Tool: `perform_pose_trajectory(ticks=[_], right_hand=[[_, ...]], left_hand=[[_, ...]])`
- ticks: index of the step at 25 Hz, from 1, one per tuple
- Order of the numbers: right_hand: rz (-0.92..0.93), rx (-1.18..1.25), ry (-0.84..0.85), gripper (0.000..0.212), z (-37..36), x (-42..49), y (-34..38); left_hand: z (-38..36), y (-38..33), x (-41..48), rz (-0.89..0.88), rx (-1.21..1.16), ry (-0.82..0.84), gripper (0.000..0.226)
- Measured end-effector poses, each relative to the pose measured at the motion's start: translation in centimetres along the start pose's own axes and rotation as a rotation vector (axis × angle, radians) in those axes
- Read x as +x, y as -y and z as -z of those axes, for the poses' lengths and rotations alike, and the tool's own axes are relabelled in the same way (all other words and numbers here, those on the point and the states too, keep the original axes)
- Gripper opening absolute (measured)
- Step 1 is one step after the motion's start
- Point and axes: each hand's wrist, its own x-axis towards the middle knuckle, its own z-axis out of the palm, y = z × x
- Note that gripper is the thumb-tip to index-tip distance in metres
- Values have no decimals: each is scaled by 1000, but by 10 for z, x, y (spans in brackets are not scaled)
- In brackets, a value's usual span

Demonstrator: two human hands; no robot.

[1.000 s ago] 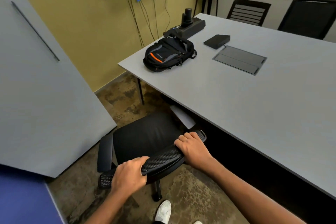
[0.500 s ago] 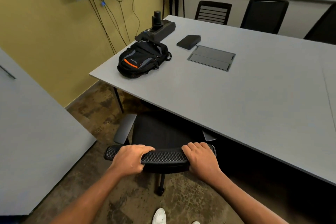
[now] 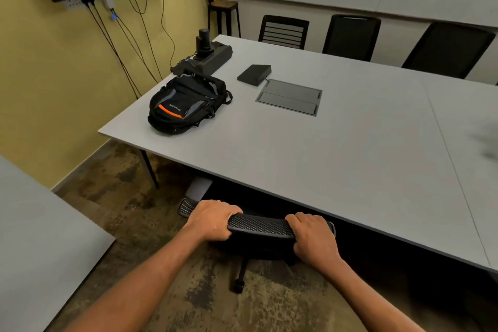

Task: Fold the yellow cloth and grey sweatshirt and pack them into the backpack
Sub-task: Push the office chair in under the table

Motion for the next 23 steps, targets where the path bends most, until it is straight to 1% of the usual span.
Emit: perform_pose_trajectory(ticks=[7,12,17,20,23], right_hand=[[-107,26,9,54,6,30,-6],[-182,34,-10,50,8,45,-11],[-198,19,-39,47,6,65,-25],[-207,55,-64,53,0,66,-31],[-223,98,-102,57,-3,65,-33]], left_hand=[[21,21,50,-94,20,8,63],[31,29,83,-128,19,25,64],[38,37,116,-177,17,14,63],[33,36,124,-198,-9,10,62],[30,37,130,-219,0,-23,70]])
